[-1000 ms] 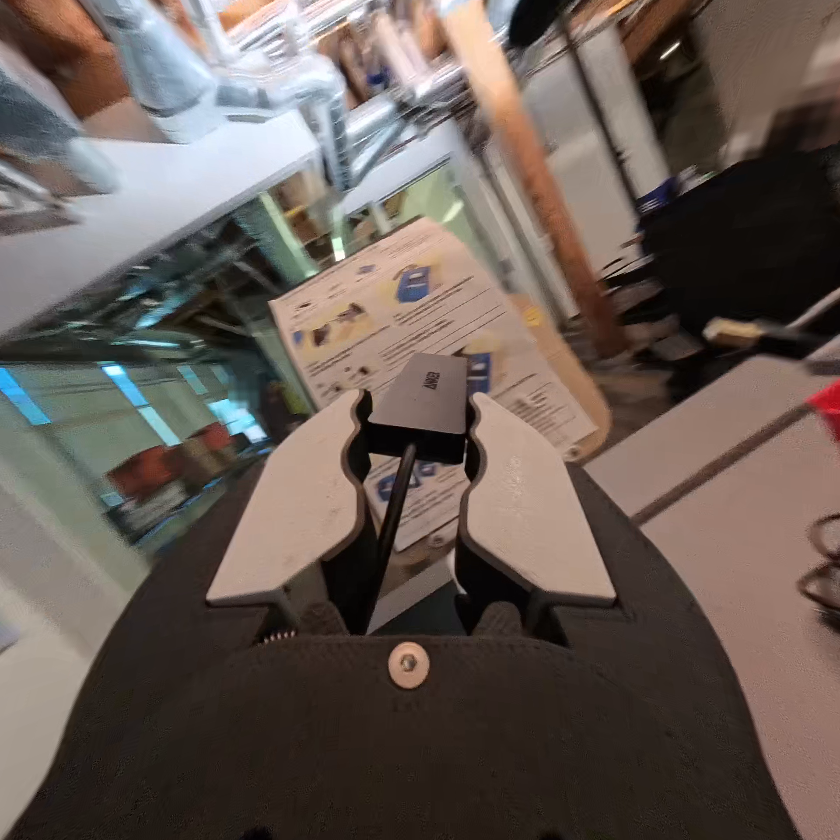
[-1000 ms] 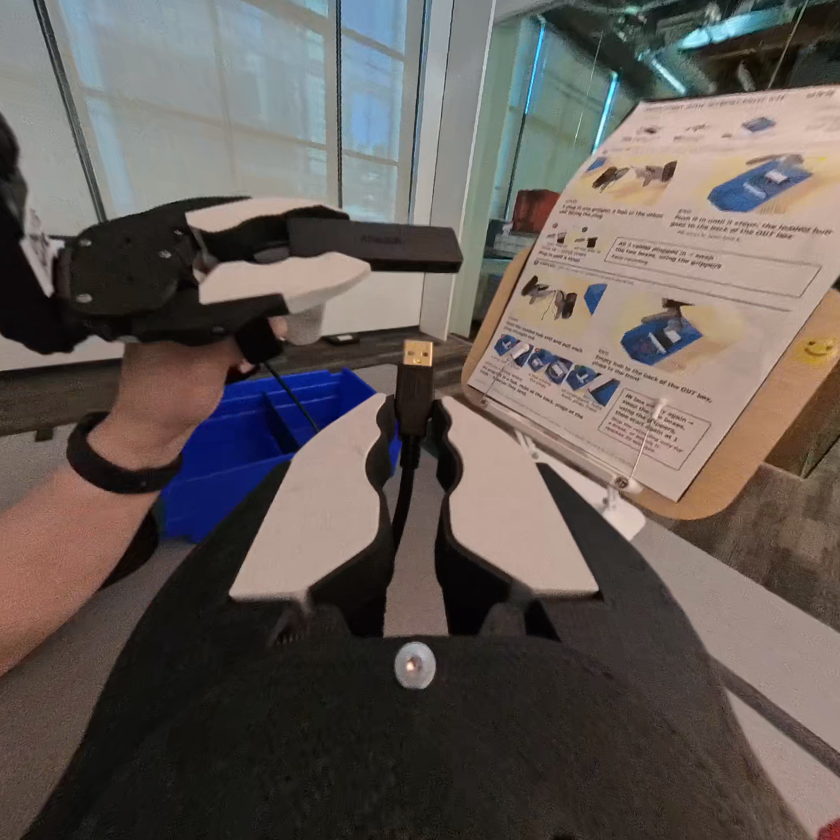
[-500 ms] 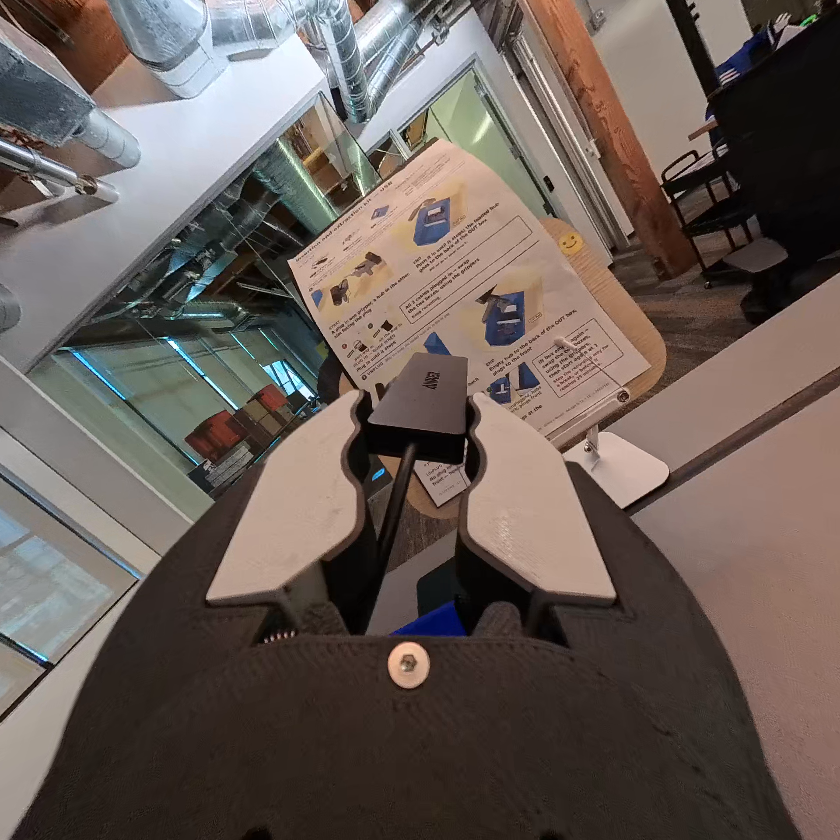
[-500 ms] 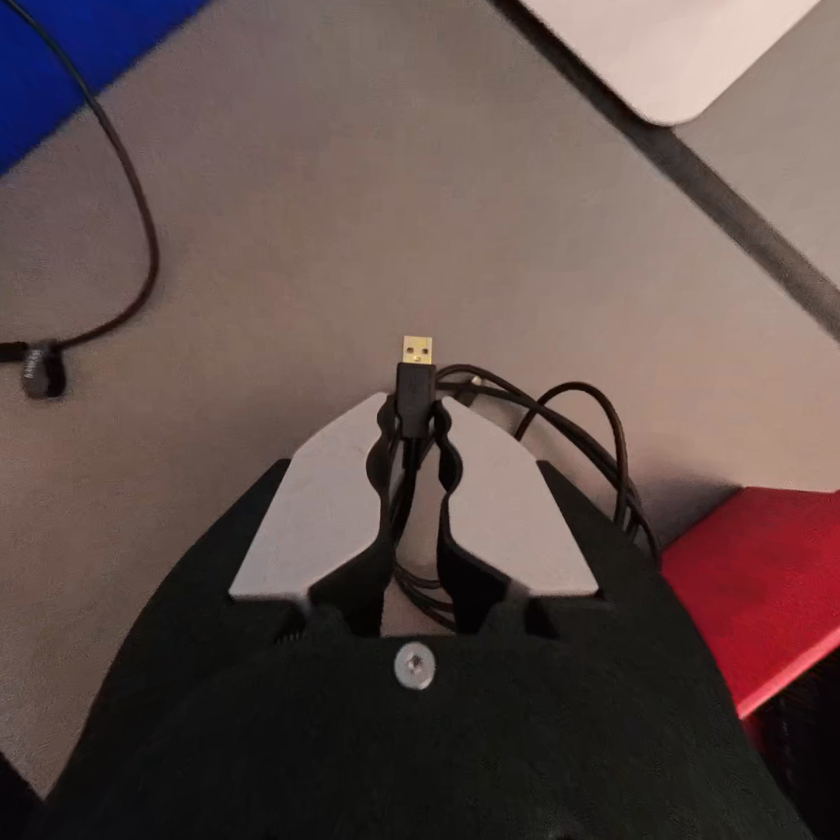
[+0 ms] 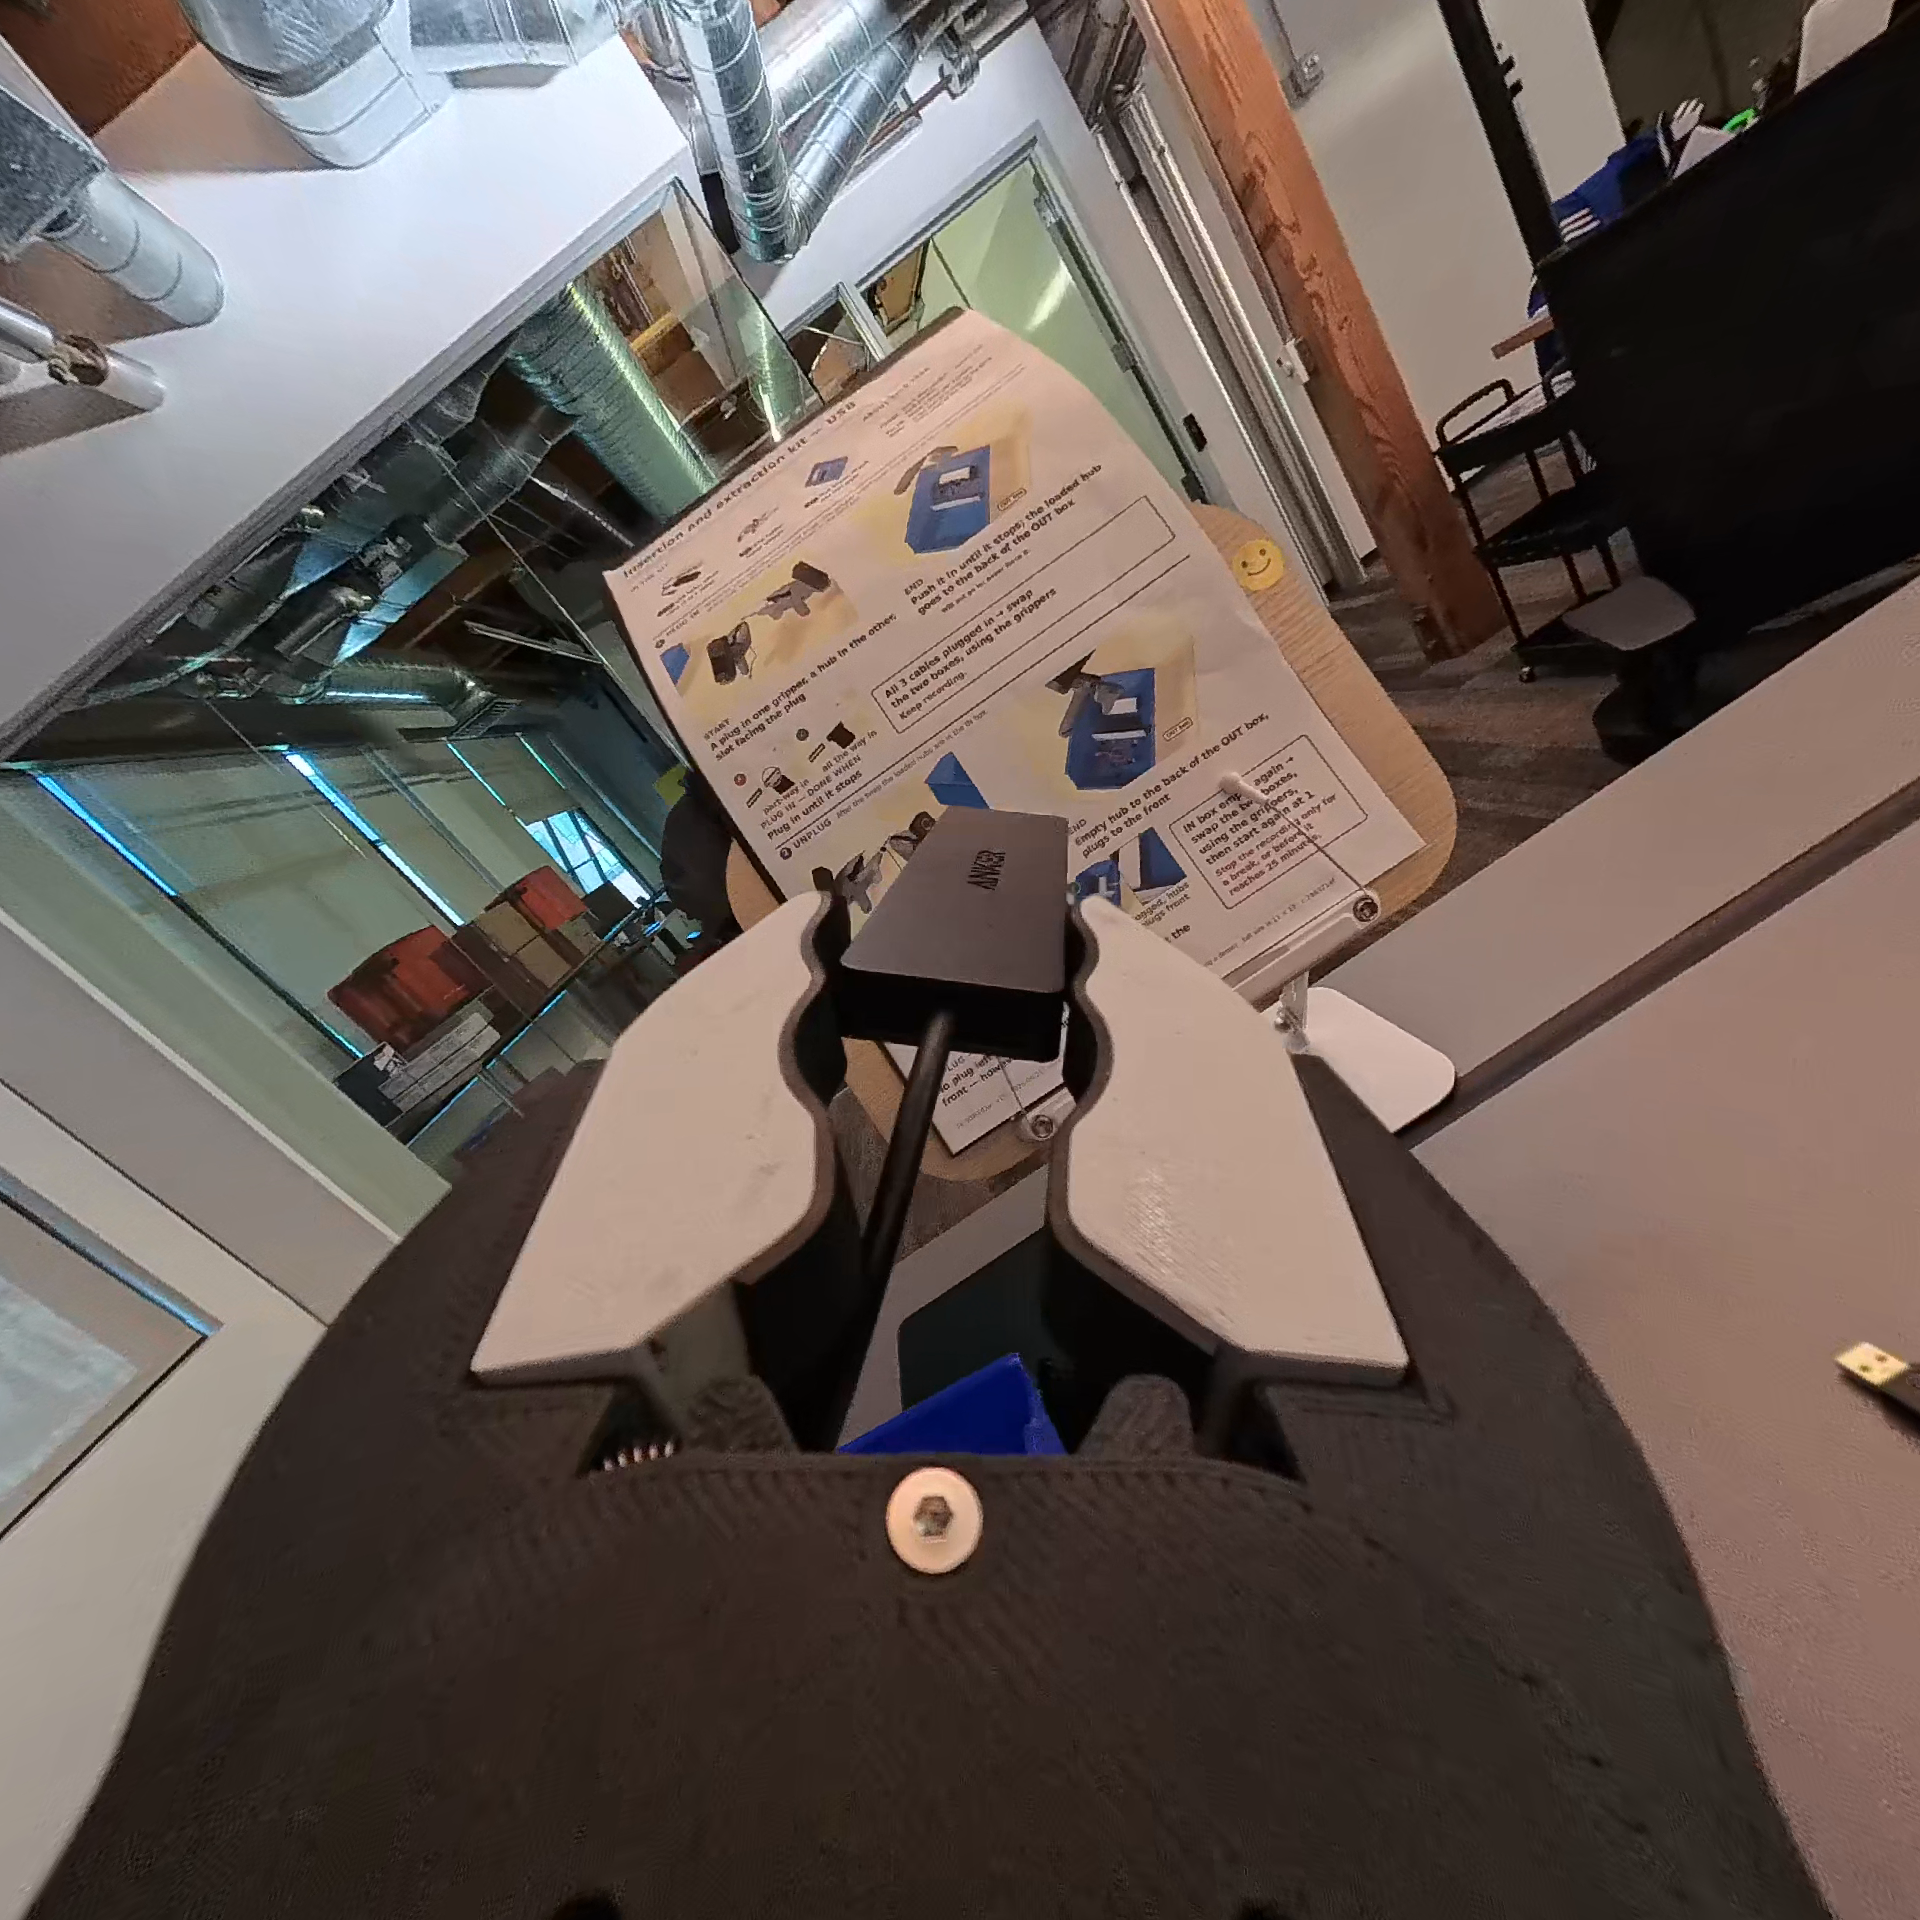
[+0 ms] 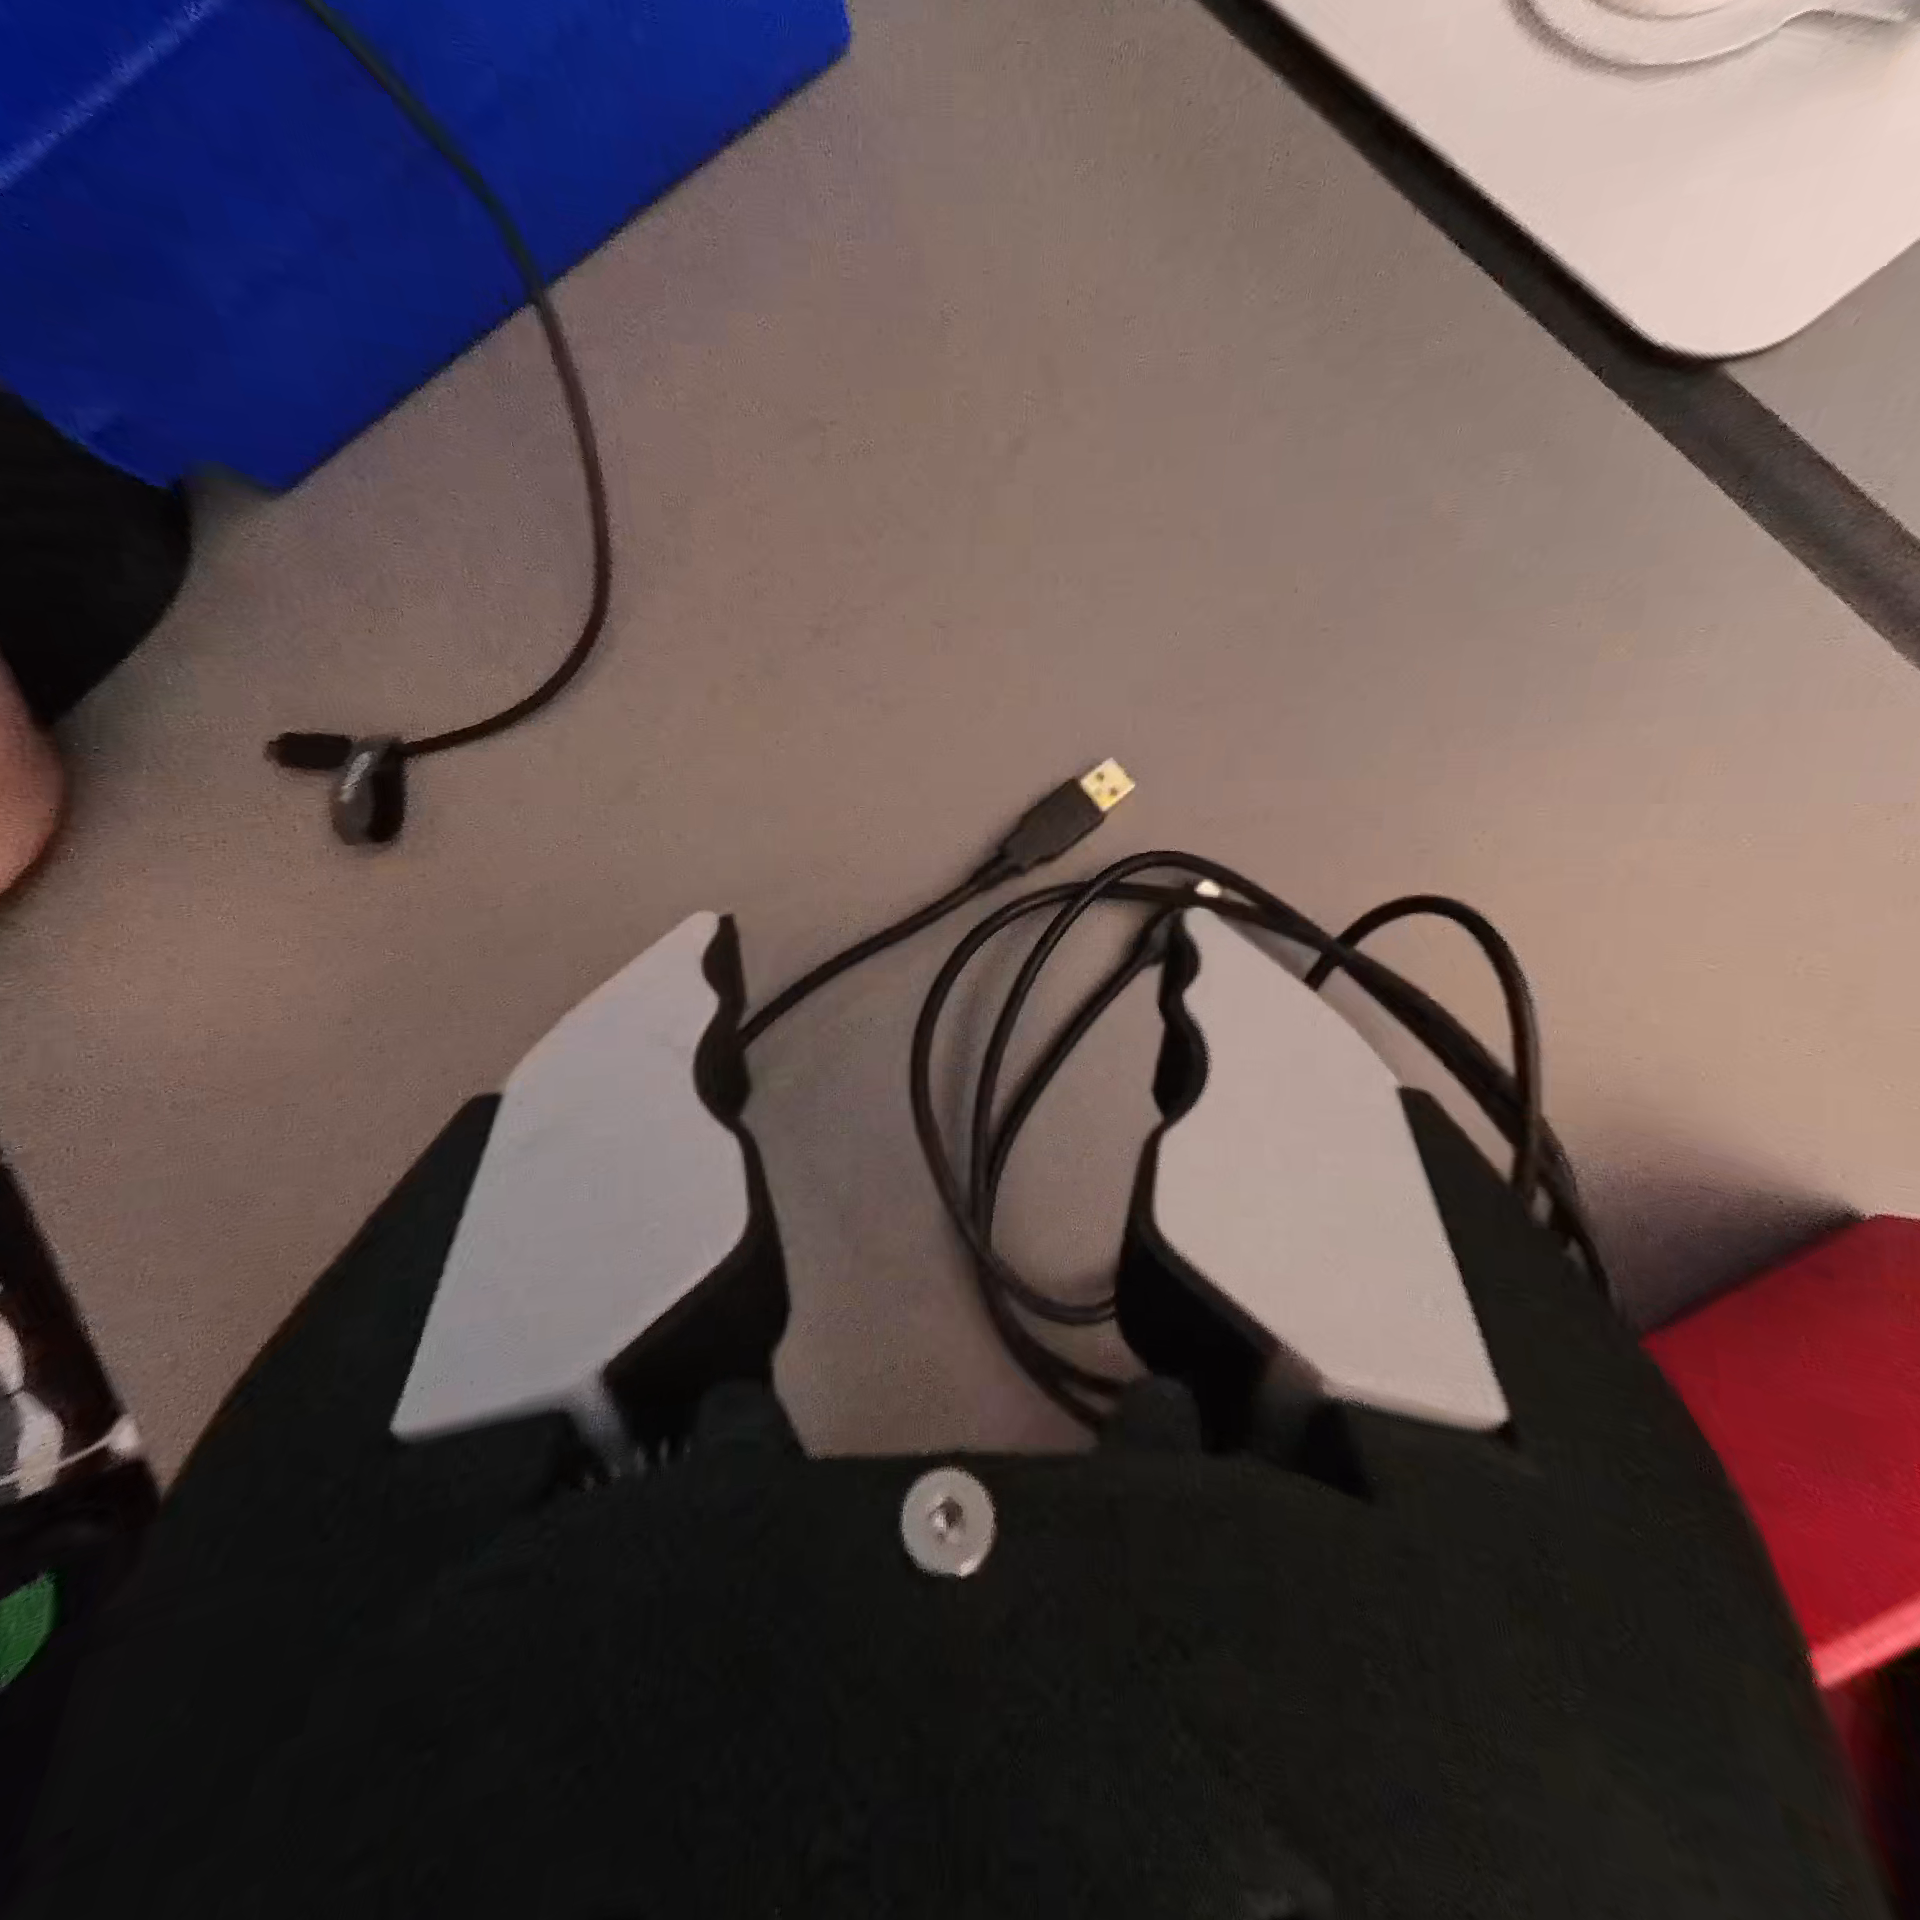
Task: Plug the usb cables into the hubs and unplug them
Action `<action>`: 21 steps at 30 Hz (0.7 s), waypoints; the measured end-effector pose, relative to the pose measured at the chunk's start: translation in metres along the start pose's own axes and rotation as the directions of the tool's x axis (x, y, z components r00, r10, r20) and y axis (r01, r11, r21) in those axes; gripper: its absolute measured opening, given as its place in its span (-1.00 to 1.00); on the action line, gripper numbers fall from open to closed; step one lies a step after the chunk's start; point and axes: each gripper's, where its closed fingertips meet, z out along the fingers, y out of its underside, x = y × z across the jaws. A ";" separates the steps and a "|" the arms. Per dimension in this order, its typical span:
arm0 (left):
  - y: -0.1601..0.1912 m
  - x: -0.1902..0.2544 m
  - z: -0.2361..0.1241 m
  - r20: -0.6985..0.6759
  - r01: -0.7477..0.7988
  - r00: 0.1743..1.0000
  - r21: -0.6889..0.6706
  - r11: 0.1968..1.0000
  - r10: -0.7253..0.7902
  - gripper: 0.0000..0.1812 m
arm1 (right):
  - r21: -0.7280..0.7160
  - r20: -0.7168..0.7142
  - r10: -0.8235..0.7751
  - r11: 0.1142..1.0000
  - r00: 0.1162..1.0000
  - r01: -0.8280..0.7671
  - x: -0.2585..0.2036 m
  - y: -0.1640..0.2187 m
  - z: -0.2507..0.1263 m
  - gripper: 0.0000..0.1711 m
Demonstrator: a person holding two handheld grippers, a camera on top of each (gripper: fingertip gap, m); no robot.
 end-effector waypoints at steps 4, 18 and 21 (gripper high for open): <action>-0.002 0.003 0.001 -0.019 0.012 1.000 0.010 1.000 -0.012 -0.58 | -0.115 0.048 -0.126 0.985 0.991 0.131 -0.032 0.038 -0.004 0.24; -0.003 0.007 0.001 -0.067 0.057 0.996 0.011 0.998 -0.056 -0.58 | -0.336 -0.106 -0.139 0.937 0.985 0.096 -0.032 0.108 0.062 0.48; -0.001 0.003 0.000 -0.064 0.072 0.995 0.009 0.997 -0.071 -0.58 | -0.289 -0.159 -0.077 0.957 0.984 0.028 -0.025 0.104 0.059 0.23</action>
